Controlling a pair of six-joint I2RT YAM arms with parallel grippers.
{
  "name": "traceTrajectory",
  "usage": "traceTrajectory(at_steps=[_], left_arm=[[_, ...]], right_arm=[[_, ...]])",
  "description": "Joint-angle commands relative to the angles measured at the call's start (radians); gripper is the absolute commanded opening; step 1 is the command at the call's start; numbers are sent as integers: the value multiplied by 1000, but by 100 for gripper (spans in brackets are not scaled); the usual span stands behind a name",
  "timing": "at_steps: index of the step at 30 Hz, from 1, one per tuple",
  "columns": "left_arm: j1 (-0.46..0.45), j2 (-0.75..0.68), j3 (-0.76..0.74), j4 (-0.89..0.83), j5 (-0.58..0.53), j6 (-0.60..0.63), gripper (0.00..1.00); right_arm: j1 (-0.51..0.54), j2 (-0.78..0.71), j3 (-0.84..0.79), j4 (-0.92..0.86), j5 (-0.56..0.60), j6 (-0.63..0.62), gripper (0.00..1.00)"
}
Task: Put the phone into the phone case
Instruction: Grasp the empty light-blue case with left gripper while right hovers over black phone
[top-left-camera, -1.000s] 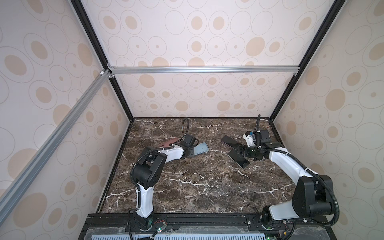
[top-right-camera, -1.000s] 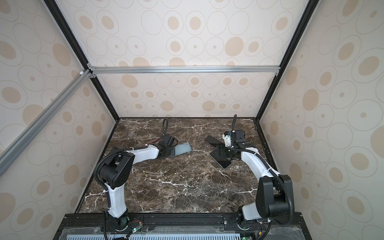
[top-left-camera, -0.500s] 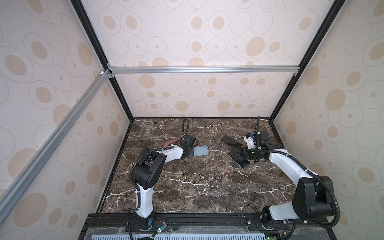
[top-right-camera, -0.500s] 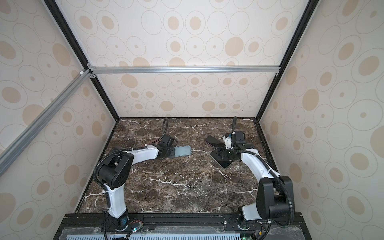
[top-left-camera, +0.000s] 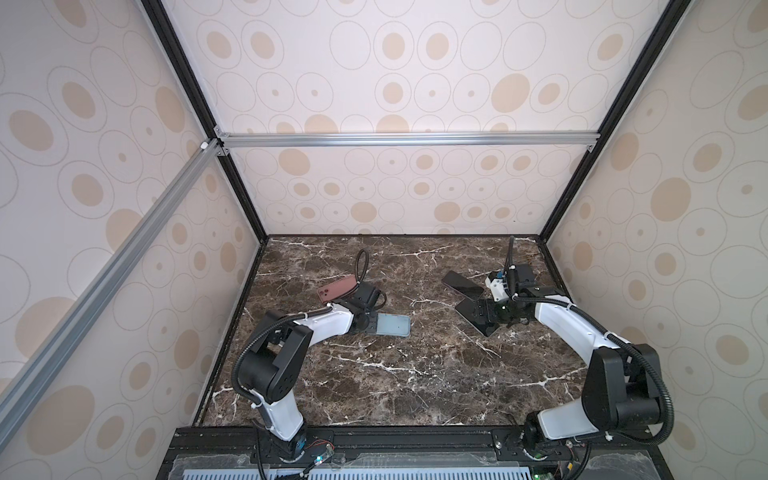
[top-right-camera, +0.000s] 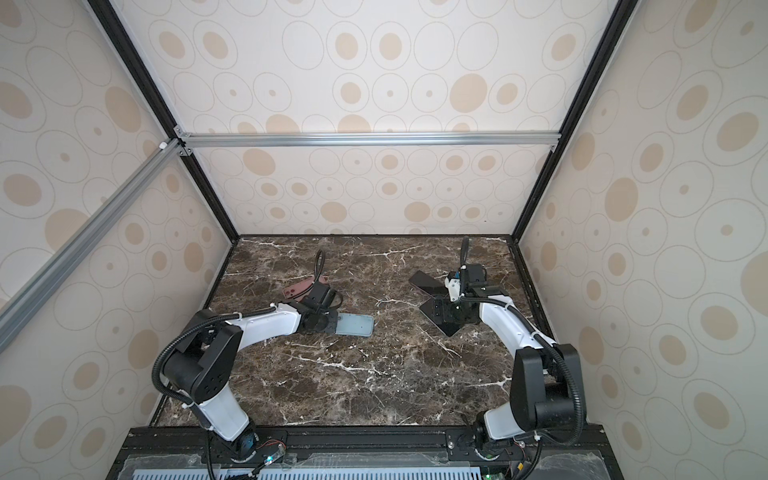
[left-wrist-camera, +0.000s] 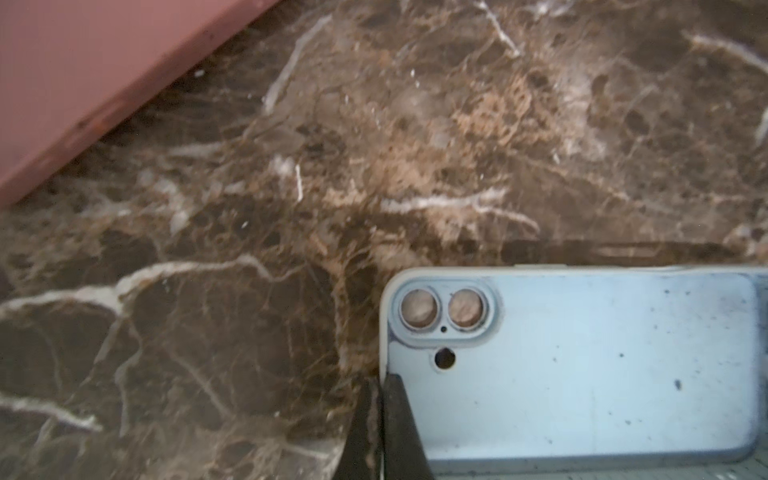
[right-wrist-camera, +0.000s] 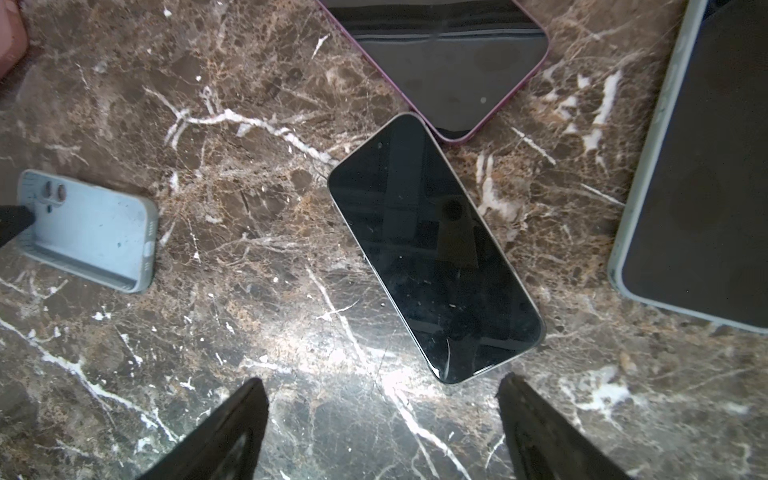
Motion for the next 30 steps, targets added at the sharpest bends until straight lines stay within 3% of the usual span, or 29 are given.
traceTrajectory(at_steps=[1,11,30], left_arm=[[-10,-81,-42,-21,5,-37,1],[-57,-240,-201,21,33,-134,2],[-193,-289,-305,93,-5,-352,10]], right_arm=[[7,44,34,-52,21,-26,90],[10,167,108,-77,74,-90,95],[21,356,226,-86,72,-308,99]])
